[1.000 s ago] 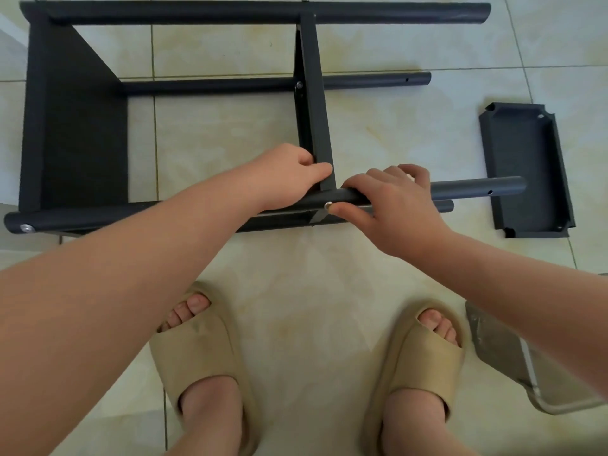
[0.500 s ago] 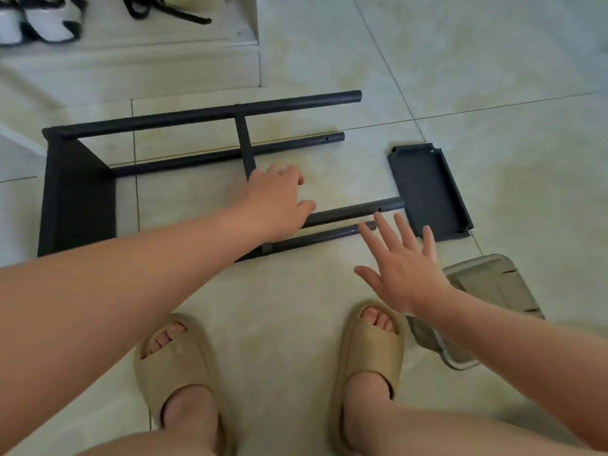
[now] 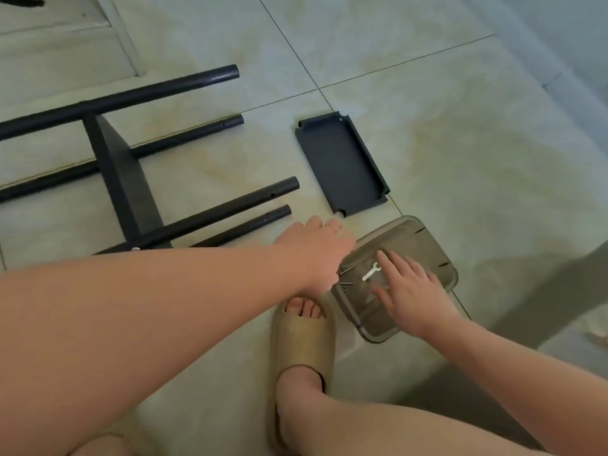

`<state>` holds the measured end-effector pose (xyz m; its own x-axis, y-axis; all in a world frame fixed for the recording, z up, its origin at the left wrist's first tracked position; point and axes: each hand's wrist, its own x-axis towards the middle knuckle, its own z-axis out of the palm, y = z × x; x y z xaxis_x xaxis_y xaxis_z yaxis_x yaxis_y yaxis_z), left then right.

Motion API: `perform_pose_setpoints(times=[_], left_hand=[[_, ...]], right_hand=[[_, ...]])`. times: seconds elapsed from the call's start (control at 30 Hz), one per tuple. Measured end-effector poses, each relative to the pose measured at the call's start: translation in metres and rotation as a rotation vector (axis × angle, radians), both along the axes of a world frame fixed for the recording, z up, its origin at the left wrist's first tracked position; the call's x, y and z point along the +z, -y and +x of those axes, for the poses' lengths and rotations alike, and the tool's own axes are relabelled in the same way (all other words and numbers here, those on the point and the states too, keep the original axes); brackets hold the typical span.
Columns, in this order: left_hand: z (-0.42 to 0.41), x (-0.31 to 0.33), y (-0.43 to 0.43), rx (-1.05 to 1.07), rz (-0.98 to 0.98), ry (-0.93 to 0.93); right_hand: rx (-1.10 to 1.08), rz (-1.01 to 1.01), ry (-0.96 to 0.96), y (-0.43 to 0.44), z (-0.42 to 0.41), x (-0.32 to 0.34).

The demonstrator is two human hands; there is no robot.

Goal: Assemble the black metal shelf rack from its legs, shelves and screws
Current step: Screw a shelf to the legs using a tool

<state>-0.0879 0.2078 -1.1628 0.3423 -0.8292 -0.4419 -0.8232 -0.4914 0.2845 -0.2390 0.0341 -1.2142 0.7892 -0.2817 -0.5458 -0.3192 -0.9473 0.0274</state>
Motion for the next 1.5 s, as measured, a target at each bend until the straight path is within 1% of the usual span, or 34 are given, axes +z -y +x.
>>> perform_pose_setpoints(times=[0.13,0.27,0.4,0.47,0.53,0.6,0.67,0.73,0.8,0.87,0.97,1.07,1.23,1.4,1.5], left_hand=[[-0.017,-0.038,0.014,-0.061,0.03,-0.024],[-0.021,-0.064,0.001,-0.084,-0.045,0.017],[-0.019,-0.076,-0.012,-0.111,-0.127,0.04],[-0.014,-0.08,-0.014,-0.12,-0.15,0.046],[-0.007,-0.082,-0.014,-0.125,-0.161,0.043],[-0.001,-0.082,-0.015,-0.125,-0.156,0.037],[0.004,-0.082,-0.016,-0.128,-0.146,0.038],[0.008,-0.081,-0.017,-0.131,-0.14,0.044],[0.009,-0.08,-0.017,-0.137,-0.131,0.055],[0.008,-0.08,-0.016,-0.143,-0.121,0.063],[0.007,-0.08,-0.017,-0.139,-0.114,0.056],[0.007,-0.079,-0.018,-0.137,-0.117,0.062],[0.006,-0.08,-0.018,-0.134,-0.108,0.062],[0.005,-0.08,-0.017,-0.133,-0.097,0.061],[0.005,-0.08,-0.017,-0.13,-0.09,0.06]], right_hand=[[-0.087,0.084,-0.1,0.015,0.0,-0.029],[-0.161,0.093,-0.169,0.024,0.011,-0.052],[-0.237,0.132,-0.21,0.027,0.022,-0.066],[-0.251,0.141,-0.203,0.026,0.026,-0.071],[-0.233,0.161,-0.146,0.022,0.032,-0.075],[-0.19,0.233,-0.091,0.014,0.037,-0.078],[-0.142,0.31,-0.082,0.004,0.04,-0.081],[-0.136,0.333,-0.054,-0.003,0.043,-0.084],[-0.168,0.329,0.041,-0.007,0.046,-0.086],[-0.156,0.315,0.113,-0.009,0.048,-0.087],[-0.078,0.301,0.085,-0.013,0.052,-0.089],[-0.054,0.292,0.07,-0.017,0.057,-0.092],[-0.085,0.267,0.068,-0.024,0.06,-0.095],[-0.075,0.142,0.081,-0.025,0.054,-0.098],[-0.072,0.123,0.122,-0.028,0.054,-0.101]])
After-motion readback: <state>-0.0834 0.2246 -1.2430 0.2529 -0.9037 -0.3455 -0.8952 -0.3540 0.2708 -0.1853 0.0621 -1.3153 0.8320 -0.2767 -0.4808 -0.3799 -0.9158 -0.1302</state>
